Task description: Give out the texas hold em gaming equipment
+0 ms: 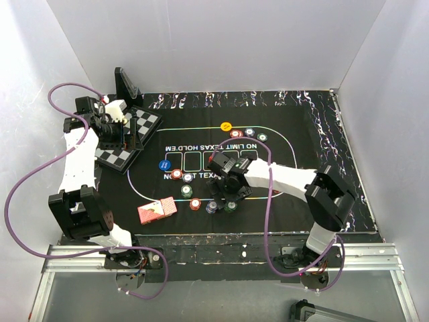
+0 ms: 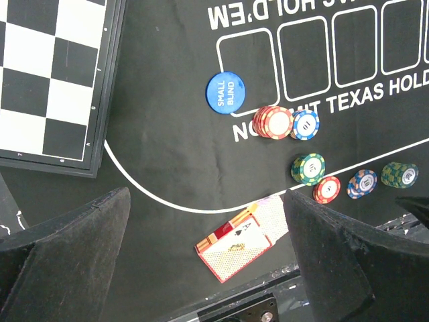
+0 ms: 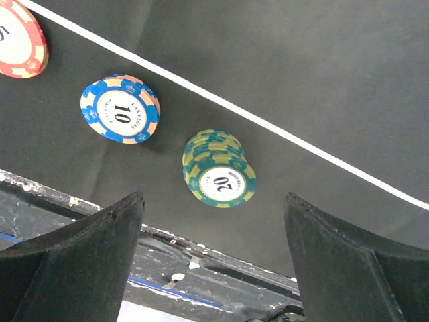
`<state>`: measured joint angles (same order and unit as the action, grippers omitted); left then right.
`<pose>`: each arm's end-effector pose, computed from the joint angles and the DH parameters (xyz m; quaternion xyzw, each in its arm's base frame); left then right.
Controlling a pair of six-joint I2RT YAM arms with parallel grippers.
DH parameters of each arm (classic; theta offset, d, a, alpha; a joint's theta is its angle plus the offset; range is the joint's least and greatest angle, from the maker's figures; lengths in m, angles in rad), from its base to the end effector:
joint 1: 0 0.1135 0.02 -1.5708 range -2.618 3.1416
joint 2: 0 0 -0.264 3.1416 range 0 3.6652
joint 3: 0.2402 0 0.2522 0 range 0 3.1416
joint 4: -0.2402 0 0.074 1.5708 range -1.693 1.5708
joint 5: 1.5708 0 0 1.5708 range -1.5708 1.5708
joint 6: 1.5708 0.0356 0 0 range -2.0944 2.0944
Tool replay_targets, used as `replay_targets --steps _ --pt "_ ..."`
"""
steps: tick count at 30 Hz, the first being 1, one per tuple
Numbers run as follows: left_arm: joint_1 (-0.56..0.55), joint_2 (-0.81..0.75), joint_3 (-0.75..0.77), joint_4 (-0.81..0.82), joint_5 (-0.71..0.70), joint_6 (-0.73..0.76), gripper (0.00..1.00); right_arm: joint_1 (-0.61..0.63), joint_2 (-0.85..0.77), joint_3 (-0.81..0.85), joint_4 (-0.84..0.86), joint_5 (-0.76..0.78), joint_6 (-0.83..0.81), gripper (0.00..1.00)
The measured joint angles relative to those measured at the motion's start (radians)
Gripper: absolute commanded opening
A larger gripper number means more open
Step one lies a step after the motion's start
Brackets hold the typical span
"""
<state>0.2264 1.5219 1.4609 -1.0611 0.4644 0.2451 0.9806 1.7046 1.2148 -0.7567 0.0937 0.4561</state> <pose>0.2971 0.0521 0.3268 0.0601 0.9483 -0.1676 0.2629 0.1889 0.2760 0.2091 -0.2483 0.9541 0.0713 0.1518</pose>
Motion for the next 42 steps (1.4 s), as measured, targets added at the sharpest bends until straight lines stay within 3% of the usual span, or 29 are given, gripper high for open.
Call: replay_targets --steps 6,13,20,28,42 --pt "0.0 0.0 -0.01 0.0 0.0 0.001 1.0 0.012 0.063 -0.031 0.051 -0.014 0.012 0.88" --pt "0.0 0.0 -0.013 0.0 -0.001 0.001 1.0 0.012 0.08 -0.055 0.082 -0.017 0.017 0.77" --pt "0.0 -0.001 -0.013 0.0 -0.001 0.001 1.0 0.012 0.079 -0.067 0.103 -0.016 0.021 0.62" --pt "0.0 -0.001 -0.013 0.0 -0.001 0.001 1.0 0.011 0.079 -0.07 0.109 -0.017 0.033 0.35" --pt "0.0 -0.001 -0.013 0.0 -0.001 0.0 1.0 0.011 0.016 -0.08 0.103 0.01 0.034 0.08"
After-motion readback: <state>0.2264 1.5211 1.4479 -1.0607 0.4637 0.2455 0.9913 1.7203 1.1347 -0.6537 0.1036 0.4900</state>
